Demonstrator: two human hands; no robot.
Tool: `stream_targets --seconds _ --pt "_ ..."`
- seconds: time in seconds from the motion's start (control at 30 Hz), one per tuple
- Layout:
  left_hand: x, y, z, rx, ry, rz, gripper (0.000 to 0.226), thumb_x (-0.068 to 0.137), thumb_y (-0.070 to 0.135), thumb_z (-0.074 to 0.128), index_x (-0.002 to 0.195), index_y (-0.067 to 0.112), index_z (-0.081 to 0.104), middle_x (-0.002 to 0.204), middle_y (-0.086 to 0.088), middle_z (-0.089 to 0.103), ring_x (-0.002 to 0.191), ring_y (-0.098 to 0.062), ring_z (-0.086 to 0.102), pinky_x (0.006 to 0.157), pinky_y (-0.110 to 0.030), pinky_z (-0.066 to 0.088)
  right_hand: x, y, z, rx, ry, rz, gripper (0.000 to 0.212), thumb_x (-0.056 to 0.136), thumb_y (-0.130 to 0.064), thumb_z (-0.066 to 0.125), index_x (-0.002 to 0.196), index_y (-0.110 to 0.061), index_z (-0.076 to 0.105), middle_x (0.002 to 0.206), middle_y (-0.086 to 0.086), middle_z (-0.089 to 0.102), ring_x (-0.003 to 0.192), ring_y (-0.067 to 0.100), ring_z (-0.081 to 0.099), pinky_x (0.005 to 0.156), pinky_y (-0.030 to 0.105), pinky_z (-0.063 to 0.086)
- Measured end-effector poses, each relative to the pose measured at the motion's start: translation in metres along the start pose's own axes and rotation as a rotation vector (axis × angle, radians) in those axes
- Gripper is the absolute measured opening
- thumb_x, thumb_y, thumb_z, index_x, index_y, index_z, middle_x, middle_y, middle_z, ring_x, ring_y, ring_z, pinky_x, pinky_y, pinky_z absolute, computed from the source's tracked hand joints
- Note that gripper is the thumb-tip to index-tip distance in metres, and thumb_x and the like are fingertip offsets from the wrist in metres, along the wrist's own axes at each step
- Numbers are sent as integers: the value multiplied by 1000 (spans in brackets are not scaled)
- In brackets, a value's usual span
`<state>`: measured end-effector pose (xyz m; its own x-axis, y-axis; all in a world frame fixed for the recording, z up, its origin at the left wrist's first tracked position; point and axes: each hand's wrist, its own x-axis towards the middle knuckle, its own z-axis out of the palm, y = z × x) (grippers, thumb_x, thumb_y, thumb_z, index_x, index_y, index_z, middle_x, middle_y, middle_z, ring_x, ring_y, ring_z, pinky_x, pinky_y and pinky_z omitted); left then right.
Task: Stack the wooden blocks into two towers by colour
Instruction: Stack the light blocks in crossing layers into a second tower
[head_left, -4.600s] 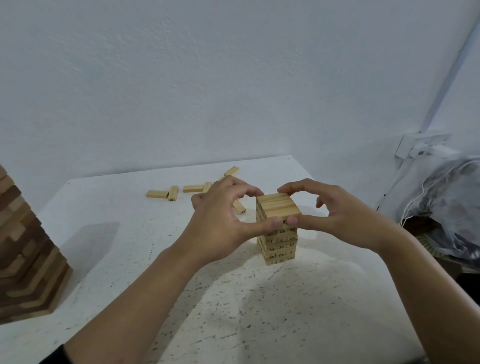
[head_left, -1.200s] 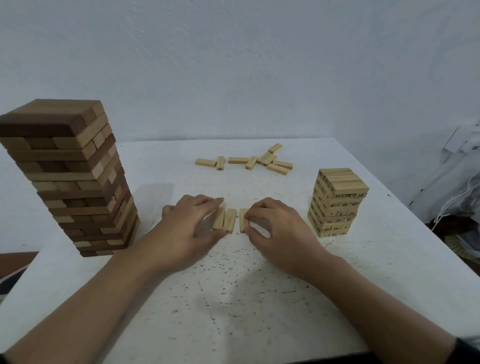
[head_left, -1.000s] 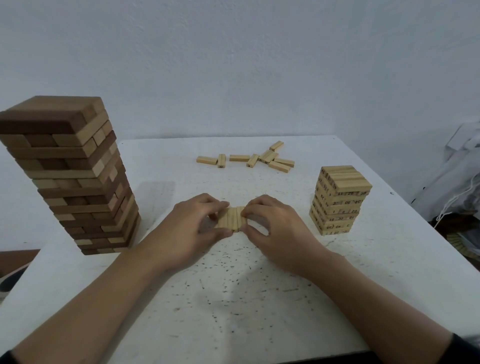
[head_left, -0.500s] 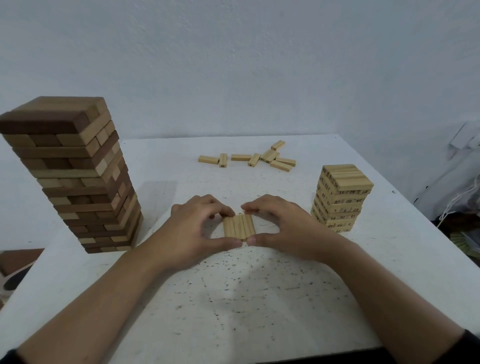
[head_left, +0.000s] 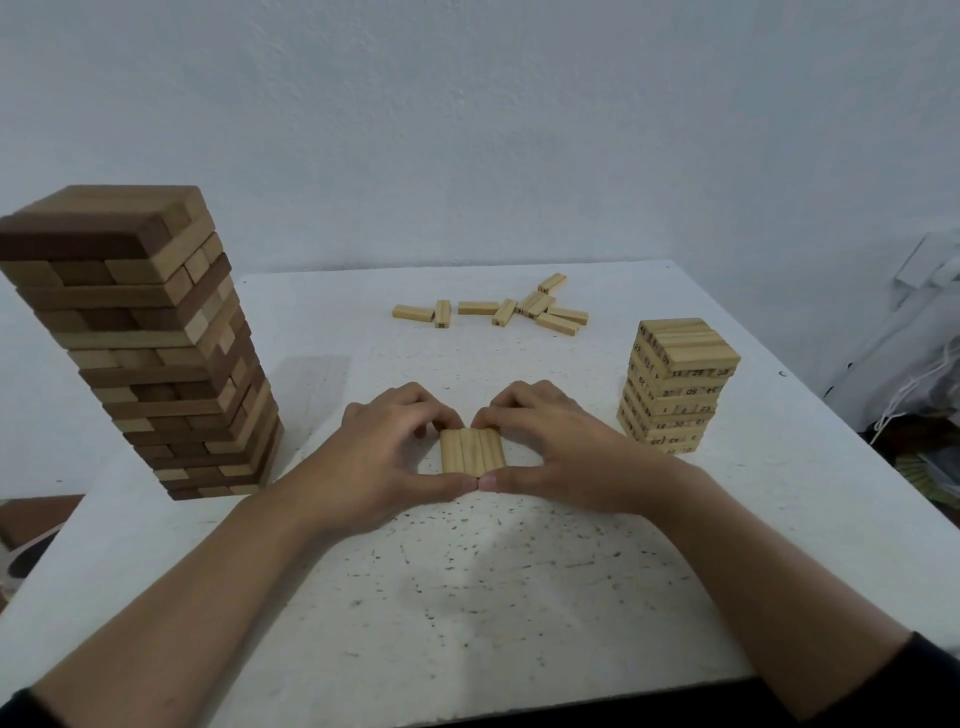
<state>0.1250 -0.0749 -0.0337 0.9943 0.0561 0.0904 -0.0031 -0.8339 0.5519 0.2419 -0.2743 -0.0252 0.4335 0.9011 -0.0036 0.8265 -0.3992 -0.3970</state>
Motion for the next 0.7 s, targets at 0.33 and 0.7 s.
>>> stream_targets --seconds 0.33,0.7 --pt "1 40 -50 -116 190 278 49 75 64 72 115 38 63 105 21 53 93 -3 53 72 -10 41 -29 -36 -67 -115 213 -80 59 91 -65 46 141 -33 47 129 -18 38 124 4 32 105 22 29" --pt "70 126 -53 -122 196 296 47 70 65 82 106 38 70 100 16 58 95 -4 54 72 -18 37 -70 19 -141 179 296 67 48 76 -65 64 121 -48 62 127 -24 55 122 -4 46 90 15 31"
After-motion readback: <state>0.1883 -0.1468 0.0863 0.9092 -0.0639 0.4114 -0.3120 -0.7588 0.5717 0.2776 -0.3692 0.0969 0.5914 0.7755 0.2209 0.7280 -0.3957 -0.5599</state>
